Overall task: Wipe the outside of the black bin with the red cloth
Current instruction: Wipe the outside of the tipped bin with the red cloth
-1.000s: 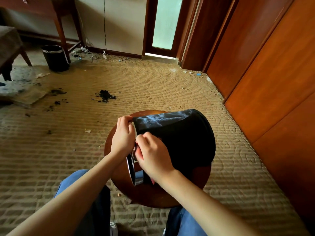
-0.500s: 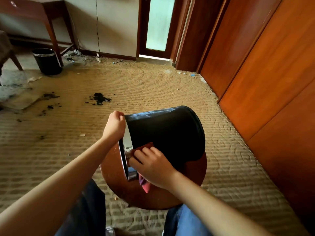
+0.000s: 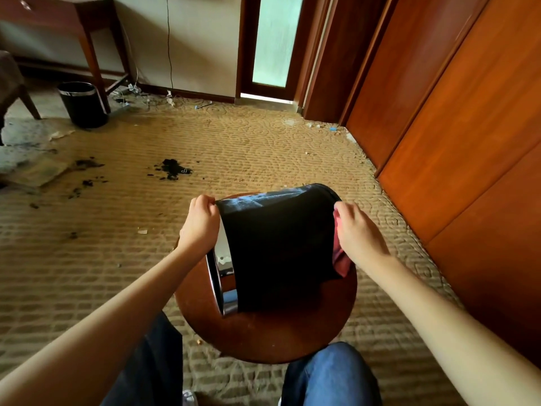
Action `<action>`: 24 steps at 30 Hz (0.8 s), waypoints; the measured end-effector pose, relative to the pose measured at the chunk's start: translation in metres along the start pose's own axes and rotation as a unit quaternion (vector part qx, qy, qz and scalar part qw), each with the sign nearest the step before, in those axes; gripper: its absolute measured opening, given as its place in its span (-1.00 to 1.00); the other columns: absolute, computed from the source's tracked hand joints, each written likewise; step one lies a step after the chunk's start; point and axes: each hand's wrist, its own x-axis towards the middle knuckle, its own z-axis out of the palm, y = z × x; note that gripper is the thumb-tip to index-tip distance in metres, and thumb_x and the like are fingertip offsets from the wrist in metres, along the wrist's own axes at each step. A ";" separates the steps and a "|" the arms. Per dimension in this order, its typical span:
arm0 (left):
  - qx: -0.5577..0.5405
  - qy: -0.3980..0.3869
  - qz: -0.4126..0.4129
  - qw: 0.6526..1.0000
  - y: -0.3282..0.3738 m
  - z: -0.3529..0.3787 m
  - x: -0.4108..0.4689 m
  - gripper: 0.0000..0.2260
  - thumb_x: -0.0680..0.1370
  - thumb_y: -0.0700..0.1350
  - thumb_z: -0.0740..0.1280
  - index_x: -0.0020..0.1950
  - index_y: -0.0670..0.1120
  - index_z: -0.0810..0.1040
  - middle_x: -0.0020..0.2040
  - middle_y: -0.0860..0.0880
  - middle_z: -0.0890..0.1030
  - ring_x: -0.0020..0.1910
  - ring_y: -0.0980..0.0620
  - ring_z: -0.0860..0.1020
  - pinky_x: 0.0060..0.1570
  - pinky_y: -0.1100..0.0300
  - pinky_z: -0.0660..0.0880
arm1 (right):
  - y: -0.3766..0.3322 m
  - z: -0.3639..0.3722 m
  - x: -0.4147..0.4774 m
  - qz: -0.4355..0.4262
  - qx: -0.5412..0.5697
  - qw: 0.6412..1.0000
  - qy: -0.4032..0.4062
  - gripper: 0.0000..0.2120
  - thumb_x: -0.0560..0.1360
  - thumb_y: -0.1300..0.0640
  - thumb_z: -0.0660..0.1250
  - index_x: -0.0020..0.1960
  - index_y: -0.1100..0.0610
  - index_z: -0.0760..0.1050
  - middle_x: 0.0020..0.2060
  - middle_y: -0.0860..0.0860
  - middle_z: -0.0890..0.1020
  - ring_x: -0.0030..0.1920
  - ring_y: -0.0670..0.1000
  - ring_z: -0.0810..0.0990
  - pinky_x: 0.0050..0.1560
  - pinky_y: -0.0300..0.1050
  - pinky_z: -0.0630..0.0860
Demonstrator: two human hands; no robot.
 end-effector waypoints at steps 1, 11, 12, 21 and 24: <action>0.000 0.001 -0.002 1.000 -0.001 0.000 -0.003 -0.72 0.64 -0.11 0.03 0.27 -0.16 0.40 0.27 -0.11 0.41 0.19 -0.10 0.44 0.32 -0.10 0.31 | -0.009 0.001 0.005 0.074 0.046 0.996 0.006 -0.82 0.55 0.28 0.24 0.14 0.28 0.41 -0.02 0.24 0.53 -0.11 0.26 0.56 -0.20 0.06 0.50; 0.030 0.021 -0.001 0.999 0.000 0.002 -0.020 -0.76 0.63 -0.12 0.03 0.21 -0.11 0.39 0.24 -0.06 0.41 0.03 -0.01 0.42 0.25 -0.13 0.30 | -0.177 0.003 0.014 0.019 0.223 0.974 0.026 -0.99 0.38 0.33 0.33 -0.20 0.27 0.52 -0.26 0.19 0.55 -0.27 0.22 0.55 -0.30 -0.03 0.46; 0.031 0.021 0.002 0.999 -0.001 0.002 -0.021 -0.76 0.63 -0.12 0.03 0.22 -0.11 0.39 0.24 -0.06 0.41 0.03 0.00 0.41 0.23 -0.13 0.30 | -0.189 0.002 0.009 -0.010 0.230 0.972 0.035 -0.98 0.36 0.32 0.33 -0.23 0.26 0.50 -0.30 0.18 0.54 -0.33 0.21 0.54 -0.36 -0.04 0.46; 0.049 0.030 0.029 0.998 -0.003 0.006 -0.035 -0.73 0.62 -0.11 0.03 0.28 -0.03 0.38 0.29 0.04 0.40 0.17 -0.02 0.45 0.18 -0.04 0.21 | -0.047 -0.004 0.026 0.111 0.146 0.983 -0.020 -0.84 0.54 0.15 0.27 0.04 0.09 0.60 -0.02 0.10 0.56 0.04 0.17 0.53 -0.02 -0.01 0.46; 0.043 0.036 0.040 0.998 -0.004 0.007 -0.040 -0.71 0.62 -0.13 0.03 0.30 -0.02 0.38 0.31 0.05 0.39 0.19 0.00 0.44 0.10 0.05 0.16 | -0.023 -0.006 0.036 0.214 0.069 0.974 -0.020 -0.83 0.56 0.15 0.23 0.07 0.13 0.56 0.04 0.15 0.55 0.07 0.21 0.51 0.02 0.02 0.43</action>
